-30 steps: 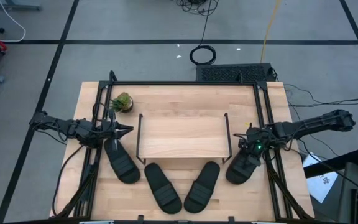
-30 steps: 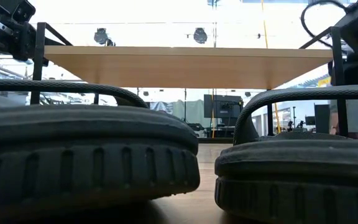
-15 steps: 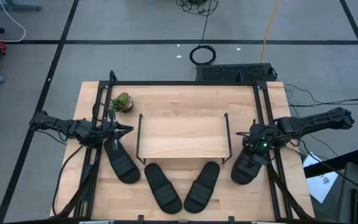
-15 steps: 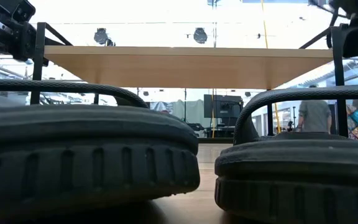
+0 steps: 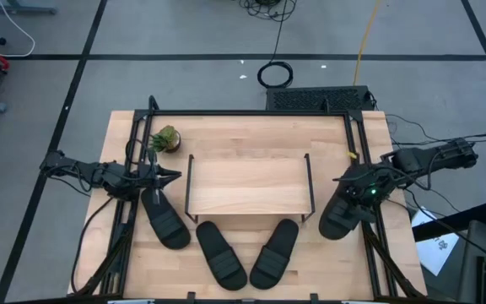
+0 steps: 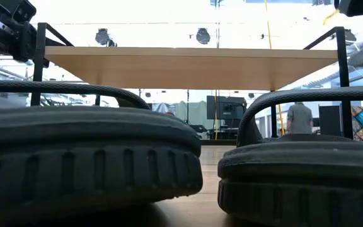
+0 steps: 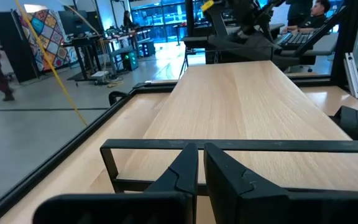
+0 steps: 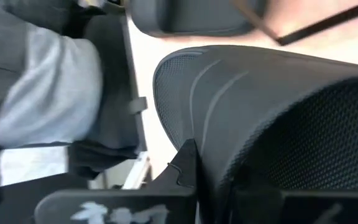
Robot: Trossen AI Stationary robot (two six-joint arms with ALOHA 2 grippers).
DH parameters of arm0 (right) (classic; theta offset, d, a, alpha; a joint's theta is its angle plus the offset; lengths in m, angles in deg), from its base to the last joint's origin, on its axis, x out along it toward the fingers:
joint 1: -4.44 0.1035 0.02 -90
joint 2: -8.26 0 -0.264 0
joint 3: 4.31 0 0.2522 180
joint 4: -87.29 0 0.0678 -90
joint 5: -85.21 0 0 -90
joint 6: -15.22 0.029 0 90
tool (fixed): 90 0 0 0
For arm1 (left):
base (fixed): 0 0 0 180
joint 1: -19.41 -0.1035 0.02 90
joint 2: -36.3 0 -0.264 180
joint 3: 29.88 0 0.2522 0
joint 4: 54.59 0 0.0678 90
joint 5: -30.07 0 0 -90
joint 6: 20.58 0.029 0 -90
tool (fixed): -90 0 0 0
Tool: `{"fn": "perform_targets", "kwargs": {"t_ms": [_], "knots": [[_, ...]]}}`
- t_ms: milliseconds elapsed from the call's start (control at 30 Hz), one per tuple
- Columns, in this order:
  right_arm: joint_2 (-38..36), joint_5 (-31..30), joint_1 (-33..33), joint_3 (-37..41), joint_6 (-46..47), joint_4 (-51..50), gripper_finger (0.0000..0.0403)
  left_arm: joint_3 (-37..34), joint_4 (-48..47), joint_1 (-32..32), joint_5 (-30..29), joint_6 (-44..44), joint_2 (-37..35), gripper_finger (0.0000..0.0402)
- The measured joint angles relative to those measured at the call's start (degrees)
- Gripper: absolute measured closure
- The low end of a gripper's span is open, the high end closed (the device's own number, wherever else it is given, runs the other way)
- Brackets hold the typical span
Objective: Pick and place slides into the shelf
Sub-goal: Put the black slide on the shelf
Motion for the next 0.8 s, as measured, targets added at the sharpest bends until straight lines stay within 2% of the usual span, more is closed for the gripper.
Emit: {"fn": "perform_targets", "kwargs": {"t_ms": [133,533,667,800], "knots": [[1.7,-4.7,0.0,-6.1,-6.1,-3.4,0.0401,0.0,0.0,0.0,0.0,-0.2,0.0,0.0371],[8.9,-18.8,-0.3,-26.4,-23.2,-3.7,0.0396,0.0,0.0,0.0,0.0,-0.1,0.0,0.0371],[12.9,-18.1,-1.2,-31.6,-30.2,-3.2,0.0397,0.0,0.0,0.0,0.0,-0.1,0.0,0.0371],[17.8,-12.3,-2.8,-35.2,-38.9,-3.5,0.04,0.0,0.0,0.0,-0.1,-0.1,0.0,0.0371]]}}
